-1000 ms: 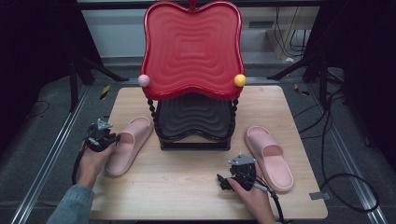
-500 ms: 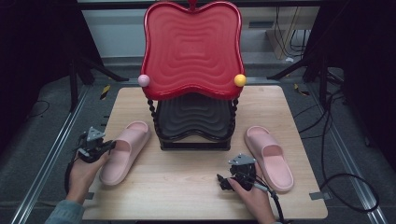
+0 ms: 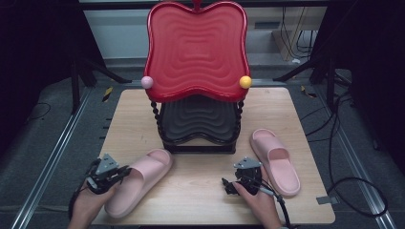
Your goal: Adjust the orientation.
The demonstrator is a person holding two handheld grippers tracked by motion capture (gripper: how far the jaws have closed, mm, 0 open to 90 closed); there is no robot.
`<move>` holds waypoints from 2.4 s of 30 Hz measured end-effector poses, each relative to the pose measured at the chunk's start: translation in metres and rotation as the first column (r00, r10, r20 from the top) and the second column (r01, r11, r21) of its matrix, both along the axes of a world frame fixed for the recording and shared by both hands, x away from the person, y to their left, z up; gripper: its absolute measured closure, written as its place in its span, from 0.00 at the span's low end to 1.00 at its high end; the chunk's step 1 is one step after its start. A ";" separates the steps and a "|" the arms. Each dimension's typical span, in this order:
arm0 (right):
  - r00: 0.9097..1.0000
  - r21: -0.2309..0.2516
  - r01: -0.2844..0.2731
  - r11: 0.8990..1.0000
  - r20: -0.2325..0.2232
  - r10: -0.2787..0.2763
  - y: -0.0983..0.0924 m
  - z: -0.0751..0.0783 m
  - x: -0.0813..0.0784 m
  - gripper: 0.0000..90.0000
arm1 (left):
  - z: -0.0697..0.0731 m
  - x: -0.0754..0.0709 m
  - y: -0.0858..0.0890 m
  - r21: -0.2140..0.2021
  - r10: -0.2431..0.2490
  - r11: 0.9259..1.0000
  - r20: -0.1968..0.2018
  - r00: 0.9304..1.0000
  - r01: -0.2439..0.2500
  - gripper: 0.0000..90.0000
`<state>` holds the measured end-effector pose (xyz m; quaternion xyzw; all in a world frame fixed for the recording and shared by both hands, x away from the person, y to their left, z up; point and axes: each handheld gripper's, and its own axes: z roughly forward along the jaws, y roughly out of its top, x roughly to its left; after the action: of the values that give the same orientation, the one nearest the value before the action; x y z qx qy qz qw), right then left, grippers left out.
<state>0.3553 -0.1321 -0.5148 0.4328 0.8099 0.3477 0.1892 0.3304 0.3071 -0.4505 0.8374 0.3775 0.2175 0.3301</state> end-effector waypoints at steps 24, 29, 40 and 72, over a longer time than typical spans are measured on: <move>1.000 0.000 -0.002 1.000 0.001 0.002 0.000 0.000 0.000 0.03 | 0.008 -0.034 -0.043 -0.131 -0.067 0.989 0.005 0.998 0.067 0.67; 1.000 0.000 -0.002 1.000 0.001 0.002 0.000 0.000 0.000 0.03 | -0.001 -0.029 -0.059 -0.189 -0.089 0.979 -0.046 0.995 0.079 0.68; 1.000 0.000 -0.003 1.000 0.001 0.003 0.000 0.000 0.000 0.03 | -0.012 -0.014 -0.074 -0.212 -0.076 0.976 -0.081 0.994 0.057 0.78; 1.000 0.000 -0.004 1.000 0.001 0.004 0.000 0.000 0.000 0.03 | 0.034 -0.034 -0.111 -0.259 -0.216 0.945 -0.034 0.976 0.200 0.88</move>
<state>0.3553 -0.1325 -0.5149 0.4308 0.8108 0.3482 0.1889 0.2963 0.1958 -0.4161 0.8297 0.3218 0.1052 0.4439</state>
